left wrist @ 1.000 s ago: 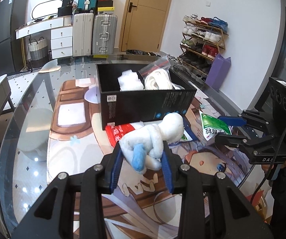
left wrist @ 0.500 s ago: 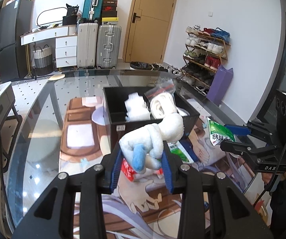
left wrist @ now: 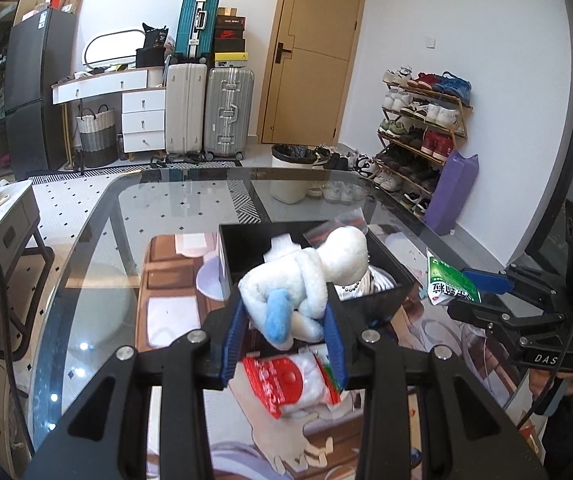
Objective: Organize soft objects
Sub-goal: 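Carry the plush toy and green packet over the black box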
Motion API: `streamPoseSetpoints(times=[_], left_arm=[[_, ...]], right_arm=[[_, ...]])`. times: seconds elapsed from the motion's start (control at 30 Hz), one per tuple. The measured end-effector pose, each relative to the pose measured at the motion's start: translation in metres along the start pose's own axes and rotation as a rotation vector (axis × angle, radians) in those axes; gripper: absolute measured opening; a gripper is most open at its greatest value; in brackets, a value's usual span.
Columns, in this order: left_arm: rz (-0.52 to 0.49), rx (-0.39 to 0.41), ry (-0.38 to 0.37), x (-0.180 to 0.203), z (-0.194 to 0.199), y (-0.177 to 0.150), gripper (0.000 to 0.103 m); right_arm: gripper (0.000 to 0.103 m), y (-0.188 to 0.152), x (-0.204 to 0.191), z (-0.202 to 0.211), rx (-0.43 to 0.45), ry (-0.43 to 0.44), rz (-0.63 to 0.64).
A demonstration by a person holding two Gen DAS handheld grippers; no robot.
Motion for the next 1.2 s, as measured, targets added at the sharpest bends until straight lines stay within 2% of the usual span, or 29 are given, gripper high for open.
streamPoseSetpoints(times=[0.77, 1.2], left_arm=[[0.013, 0.010, 0.048, -0.013, -0.034, 0.021, 0.035], [0.010, -0.009, 0.074, -0.017, -0.057, 0.023, 0.035]], right_arm=[[0.051, 0.043, 0.006, -0.025, 0.003, -0.038, -0.027], [0.051, 0.058, 0.005, -0.052, -0.008, -0.005, -0.034]])
Point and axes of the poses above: each gripper's, at about its wrist camera, not at the fingertips, and z roughly against the way its jaws point, x to its right, y to its top, the point moved 6 cm from there along -z, roughly the way its jaws point, and after that the axes turned 1 degree about -x, right-handed, at the moved point
